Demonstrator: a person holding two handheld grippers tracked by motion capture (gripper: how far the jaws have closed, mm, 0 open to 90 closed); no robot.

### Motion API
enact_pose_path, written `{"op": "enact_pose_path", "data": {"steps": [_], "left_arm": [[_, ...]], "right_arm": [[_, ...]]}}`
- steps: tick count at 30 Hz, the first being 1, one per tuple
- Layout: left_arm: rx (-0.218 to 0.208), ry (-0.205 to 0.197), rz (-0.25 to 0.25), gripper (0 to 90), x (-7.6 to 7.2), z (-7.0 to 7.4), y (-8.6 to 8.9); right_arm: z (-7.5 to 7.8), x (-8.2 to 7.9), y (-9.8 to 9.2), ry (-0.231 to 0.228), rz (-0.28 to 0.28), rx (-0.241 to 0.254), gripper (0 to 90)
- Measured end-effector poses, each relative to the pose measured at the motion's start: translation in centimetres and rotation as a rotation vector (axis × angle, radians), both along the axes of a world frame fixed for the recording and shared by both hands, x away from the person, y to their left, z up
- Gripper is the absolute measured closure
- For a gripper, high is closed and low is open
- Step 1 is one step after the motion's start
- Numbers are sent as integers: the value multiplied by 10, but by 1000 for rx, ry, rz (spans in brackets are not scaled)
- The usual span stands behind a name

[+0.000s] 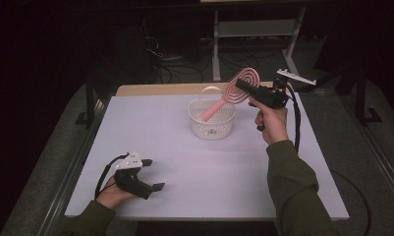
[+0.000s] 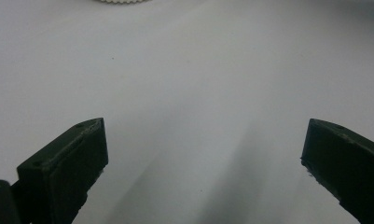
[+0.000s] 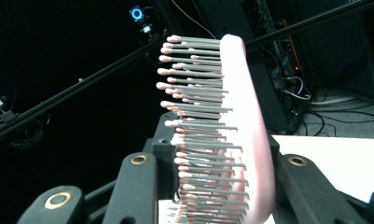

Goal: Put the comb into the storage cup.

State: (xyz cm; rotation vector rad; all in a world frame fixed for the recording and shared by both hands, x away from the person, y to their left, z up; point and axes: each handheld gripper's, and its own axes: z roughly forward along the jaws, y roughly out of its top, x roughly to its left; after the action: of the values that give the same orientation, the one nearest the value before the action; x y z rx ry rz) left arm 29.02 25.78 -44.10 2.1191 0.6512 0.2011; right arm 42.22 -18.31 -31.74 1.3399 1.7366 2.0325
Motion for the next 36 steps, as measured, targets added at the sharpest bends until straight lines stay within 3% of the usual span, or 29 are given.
{"op": "enact_pose_path", "data": {"steps": [36], "left_arm": [[0,-2,-3,2,-1,-1,-1]], "right_arm": [[-36,17,16,61,-41,8,627]]}}
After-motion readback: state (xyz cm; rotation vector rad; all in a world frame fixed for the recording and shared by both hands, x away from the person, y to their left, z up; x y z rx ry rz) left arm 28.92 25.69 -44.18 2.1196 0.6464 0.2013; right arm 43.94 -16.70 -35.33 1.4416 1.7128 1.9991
